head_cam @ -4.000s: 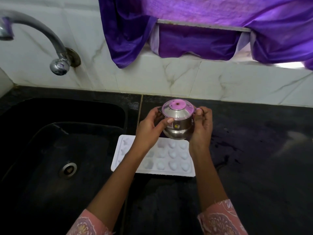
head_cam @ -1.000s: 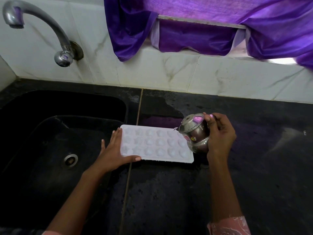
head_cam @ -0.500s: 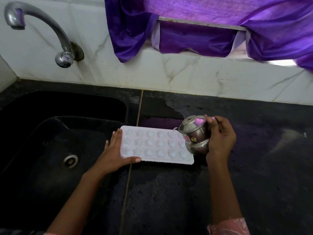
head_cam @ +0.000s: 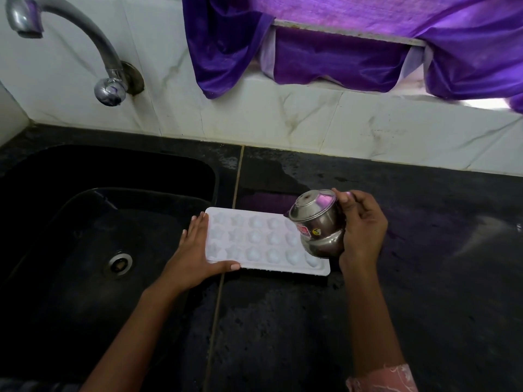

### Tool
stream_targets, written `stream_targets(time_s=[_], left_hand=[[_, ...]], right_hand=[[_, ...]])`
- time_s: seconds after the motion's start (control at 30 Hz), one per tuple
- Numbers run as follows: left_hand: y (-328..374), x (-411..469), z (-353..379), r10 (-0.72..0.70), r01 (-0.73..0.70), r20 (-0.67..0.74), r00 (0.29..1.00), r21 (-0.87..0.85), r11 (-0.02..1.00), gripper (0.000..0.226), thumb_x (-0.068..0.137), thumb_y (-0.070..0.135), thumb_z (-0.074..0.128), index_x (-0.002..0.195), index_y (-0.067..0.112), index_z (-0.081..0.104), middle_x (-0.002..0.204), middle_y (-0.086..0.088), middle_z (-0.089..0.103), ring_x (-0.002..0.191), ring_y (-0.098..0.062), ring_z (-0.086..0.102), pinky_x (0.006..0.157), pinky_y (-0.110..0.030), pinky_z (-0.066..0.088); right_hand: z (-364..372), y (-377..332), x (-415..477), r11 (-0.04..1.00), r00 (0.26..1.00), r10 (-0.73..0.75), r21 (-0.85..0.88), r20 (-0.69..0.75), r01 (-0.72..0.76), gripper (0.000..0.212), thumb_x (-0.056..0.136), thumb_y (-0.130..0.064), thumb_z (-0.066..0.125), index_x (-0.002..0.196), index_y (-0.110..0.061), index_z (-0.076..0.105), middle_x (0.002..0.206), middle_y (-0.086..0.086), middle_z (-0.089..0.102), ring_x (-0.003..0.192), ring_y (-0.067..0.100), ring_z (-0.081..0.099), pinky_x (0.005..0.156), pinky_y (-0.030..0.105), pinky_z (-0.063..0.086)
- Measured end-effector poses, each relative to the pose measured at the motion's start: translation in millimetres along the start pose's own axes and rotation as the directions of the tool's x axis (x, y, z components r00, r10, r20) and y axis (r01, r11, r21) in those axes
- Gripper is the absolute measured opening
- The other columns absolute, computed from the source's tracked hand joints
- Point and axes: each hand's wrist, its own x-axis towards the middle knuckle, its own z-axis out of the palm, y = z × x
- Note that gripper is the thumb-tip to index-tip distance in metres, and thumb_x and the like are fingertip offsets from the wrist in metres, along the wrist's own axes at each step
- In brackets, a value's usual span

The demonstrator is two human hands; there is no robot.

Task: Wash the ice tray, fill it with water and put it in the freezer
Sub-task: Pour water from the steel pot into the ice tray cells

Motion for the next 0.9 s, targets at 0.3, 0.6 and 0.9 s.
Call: stream_targets(time_s=[0.3, 0.6, 0.9], left_hand=[[-0.1, 0.7, -0.3, -0.001, 0.001, 0.003, 1.000, -0.002, 1.000, 0.153, 0.029, 0.094, 0.045, 0.147, 0.016, -0.014, 0.149, 0.014, -0.019, 0.132, 0.003, -0.024, 0.107, -0.022, -0.015], [-0.6, 0.4, 0.4, 0.001, -0.001, 0.002, 1.000, -0.021, 1.000, 0.153, 0.029, 0.096, 0.044, 0.147, 0.018, -0.015, 0.150, 0.014, -0.017, 0.132, 0.003, -0.024, 0.108, -0.022, -0.015], [1.1, -1.9, 0.5, -0.007, 0.008, 0.009, 1.000, -0.039, 0.999, 0.140, 0.048, 0.082, 0.061, 0.147, 0.018, -0.014, 0.154, 0.010, -0.015, 0.132, 0.005, -0.021, 0.108, -0.021, -0.014]], right_hand=[[4.1, 2.9, -1.1, 0.997, 0.999, -0.029, -0.074, 0.018, 0.030, 0.022, 0.079, -0.010, 0.070, 0.068, -0.027, 0.063, 0.065, -0.016, 0.068, 0.070, 0.001, 0.062, 0.072, 0.023, 0.049], [4.5, 1.8, -1.6, 0.995, 0.998, -0.060, -0.077, 0.033, 0.063, 0.027, 0.078, -0.010, 0.070, 0.065, -0.033, 0.066, 0.072, -0.010, 0.070, 0.080, 0.010, 0.066, 0.074, 0.023, 0.049], [6.0, 1.5, -2.3, 0.993, 0.998, -0.064, -0.096, 0.011, 0.065, 0.024, 0.080, -0.009, 0.069, 0.068, -0.029, 0.062, 0.067, -0.015, 0.067, 0.074, 0.003, 0.063, 0.072, 0.020, 0.049]])
